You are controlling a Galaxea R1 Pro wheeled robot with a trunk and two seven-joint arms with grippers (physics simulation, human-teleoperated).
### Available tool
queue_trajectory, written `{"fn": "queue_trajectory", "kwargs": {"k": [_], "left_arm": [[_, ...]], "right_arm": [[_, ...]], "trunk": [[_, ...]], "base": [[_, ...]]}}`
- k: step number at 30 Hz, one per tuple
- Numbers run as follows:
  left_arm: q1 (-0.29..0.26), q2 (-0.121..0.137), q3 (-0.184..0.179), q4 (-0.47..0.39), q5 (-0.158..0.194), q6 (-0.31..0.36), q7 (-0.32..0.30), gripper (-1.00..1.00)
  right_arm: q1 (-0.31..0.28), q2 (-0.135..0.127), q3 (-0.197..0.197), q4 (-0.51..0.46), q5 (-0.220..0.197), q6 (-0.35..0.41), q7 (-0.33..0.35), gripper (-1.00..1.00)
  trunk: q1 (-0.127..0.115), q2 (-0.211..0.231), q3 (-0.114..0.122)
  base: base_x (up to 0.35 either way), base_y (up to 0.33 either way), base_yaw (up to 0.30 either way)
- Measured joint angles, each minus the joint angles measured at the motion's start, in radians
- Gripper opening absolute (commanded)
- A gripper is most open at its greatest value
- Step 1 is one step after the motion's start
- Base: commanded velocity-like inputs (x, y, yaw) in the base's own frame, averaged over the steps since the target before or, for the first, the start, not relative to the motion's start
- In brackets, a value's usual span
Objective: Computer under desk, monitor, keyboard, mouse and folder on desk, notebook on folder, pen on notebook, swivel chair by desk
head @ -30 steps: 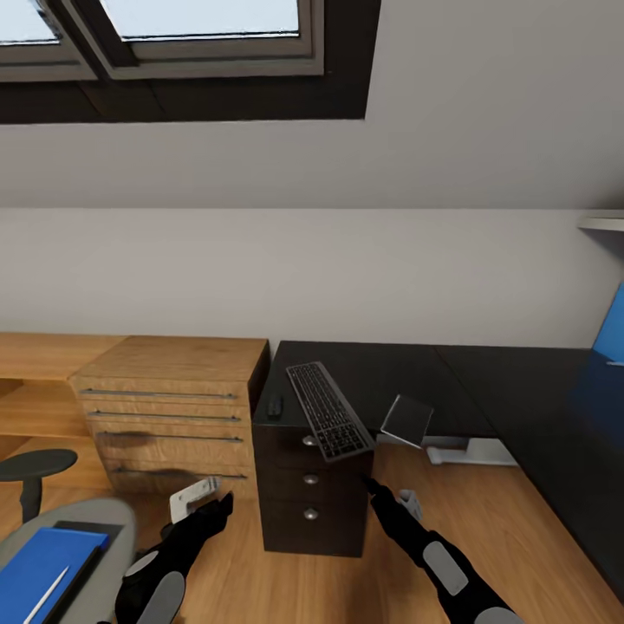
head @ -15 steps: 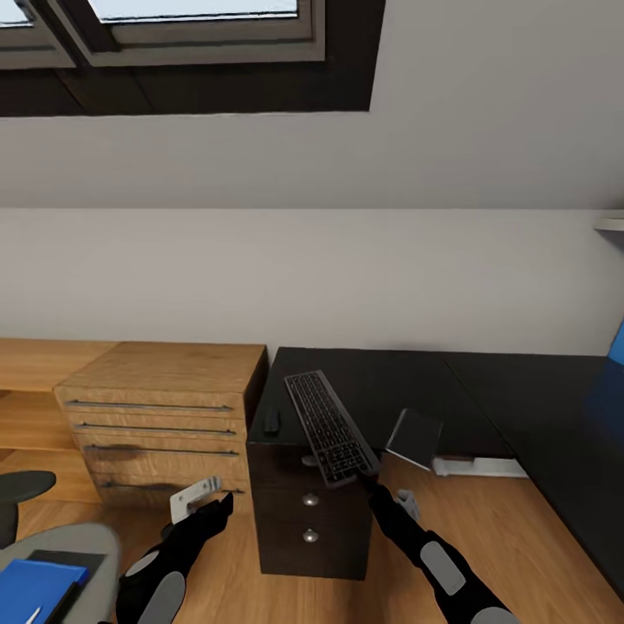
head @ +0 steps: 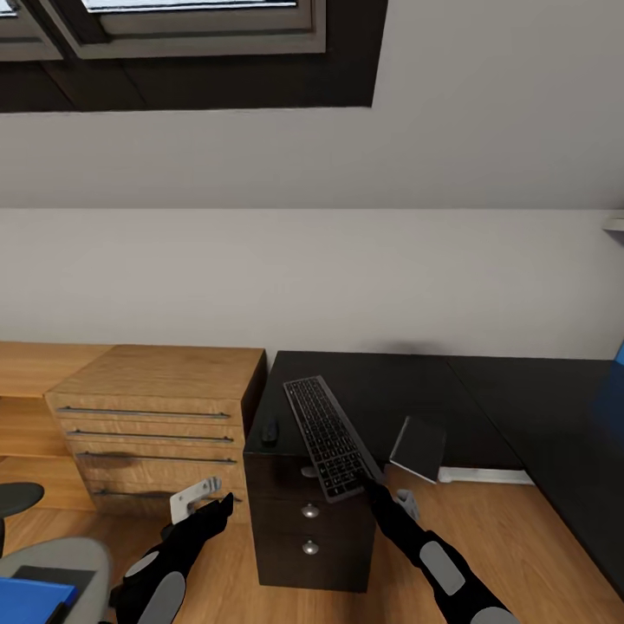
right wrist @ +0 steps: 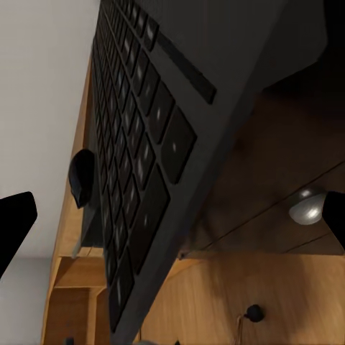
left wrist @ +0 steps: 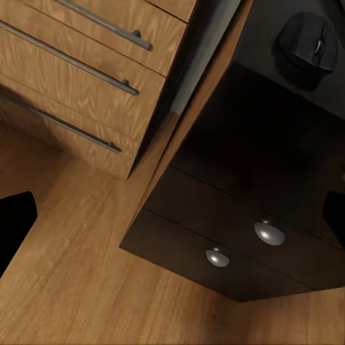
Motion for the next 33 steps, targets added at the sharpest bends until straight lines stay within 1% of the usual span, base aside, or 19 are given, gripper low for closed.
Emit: {"fn": "queue_trajectory", "kwargs": {"k": [7, 27, 28, 33], "left_arm": [[0.000, 0.000, 0.001, 0.001, 0.000, 0.000, 0.000, 1.00], [0.000, 0.000, 0.001, 0.003, 0.000, 0.000, 0.000, 1.00], [0.000, 0.000, 0.000, 0.003, 0.000, 0.000, 0.000, 1.00], [0.000, 0.000, 0.000, 0.003, 0.000, 0.000, 0.000, 1.00]], "right_arm": [[0.000, -0.001, 0.000, 0.000, 0.000, 0.000, 0.000, 1.00], [0.000, -0.001, 0.000, 0.000, 0.000, 0.001, 0.000, 1.00], [0.000, -0.001, 0.000, 0.000, 0.000, 0.001, 0.000, -1.00], [0.000, 0.001, -0.001, -0.002, -0.003, 0.002, 0.000, -1.00]], "trunk": [[0.000, 0.000, 0.000], [0.000, 0.000, 0.000], [0.000, 0.000, 0.000], [0.000, 0.000, 0.000]], "base": [[0.097, 0.022, 0.000], [0.004, 0.017, 0.000], [0.000, 0.001, 0.000], [0.000, 0.000, 0.000]]}}
